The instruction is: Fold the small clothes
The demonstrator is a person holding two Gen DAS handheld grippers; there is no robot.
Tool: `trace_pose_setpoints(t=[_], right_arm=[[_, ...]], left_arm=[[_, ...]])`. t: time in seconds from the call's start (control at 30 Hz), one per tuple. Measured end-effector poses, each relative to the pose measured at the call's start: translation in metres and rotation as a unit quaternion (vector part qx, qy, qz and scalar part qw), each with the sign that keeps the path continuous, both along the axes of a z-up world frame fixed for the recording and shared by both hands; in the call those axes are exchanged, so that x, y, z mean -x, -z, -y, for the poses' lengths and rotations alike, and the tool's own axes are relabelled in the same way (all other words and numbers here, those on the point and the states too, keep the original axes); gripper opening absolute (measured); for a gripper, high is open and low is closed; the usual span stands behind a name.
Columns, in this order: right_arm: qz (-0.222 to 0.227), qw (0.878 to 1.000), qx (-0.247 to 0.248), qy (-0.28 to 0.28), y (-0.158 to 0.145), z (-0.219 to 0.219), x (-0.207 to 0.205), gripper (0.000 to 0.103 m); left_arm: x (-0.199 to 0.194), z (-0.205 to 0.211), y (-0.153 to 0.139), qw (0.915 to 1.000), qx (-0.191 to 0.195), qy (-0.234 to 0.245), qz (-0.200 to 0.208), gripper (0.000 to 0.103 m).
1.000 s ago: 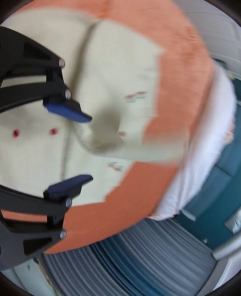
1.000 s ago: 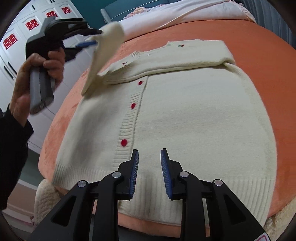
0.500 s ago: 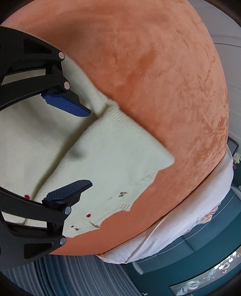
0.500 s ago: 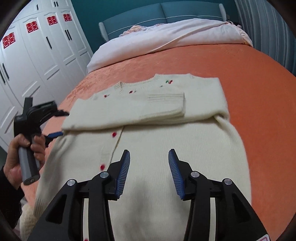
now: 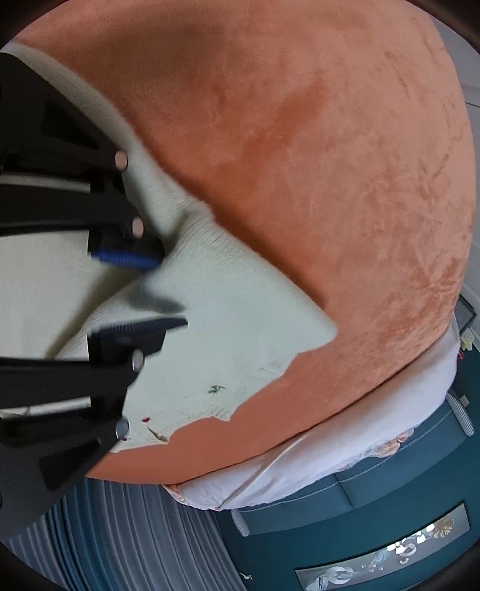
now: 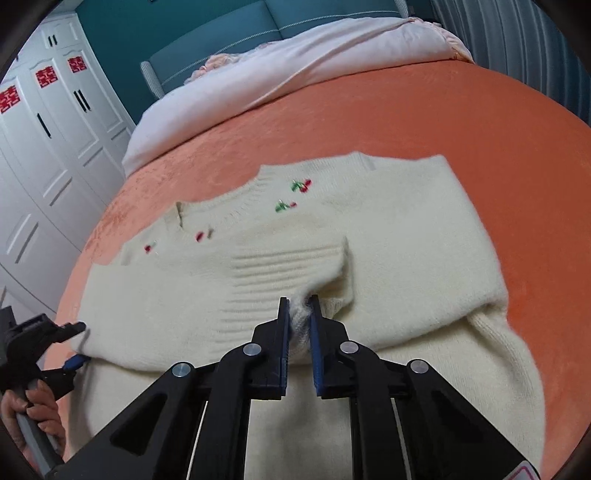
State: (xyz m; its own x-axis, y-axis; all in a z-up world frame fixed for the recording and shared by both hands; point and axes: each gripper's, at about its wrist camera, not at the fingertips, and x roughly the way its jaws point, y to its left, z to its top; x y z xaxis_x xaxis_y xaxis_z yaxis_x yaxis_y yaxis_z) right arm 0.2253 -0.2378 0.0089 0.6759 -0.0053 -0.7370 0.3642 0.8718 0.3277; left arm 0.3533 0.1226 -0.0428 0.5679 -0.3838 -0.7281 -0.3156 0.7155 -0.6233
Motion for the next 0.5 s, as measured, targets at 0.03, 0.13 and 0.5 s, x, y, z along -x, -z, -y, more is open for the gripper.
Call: trace_pose_setpoints(t=[0.03,0.13,0.5], right_arm=[[0.029,1.0,-0.002,-0.003,-0.015,0.0,0.002,0.01],[0.109,0.993,0.051,-0.017,-0.073,-0.008,0.01,0.009],[0.033,0.998,0.055,-0.019,-0.017,0.015,0.004,0.009]], left_arm=[[0.0,0.0,-0.008,0.9998,0.0,0.001,0.017,0.01],[0.004,0.004,-0.021,0.9984,-0.026,0.004,0.05,0.01],[0.001,0.019,0.018,0.9953,-0.092,0.029,-0.008,0.01]])
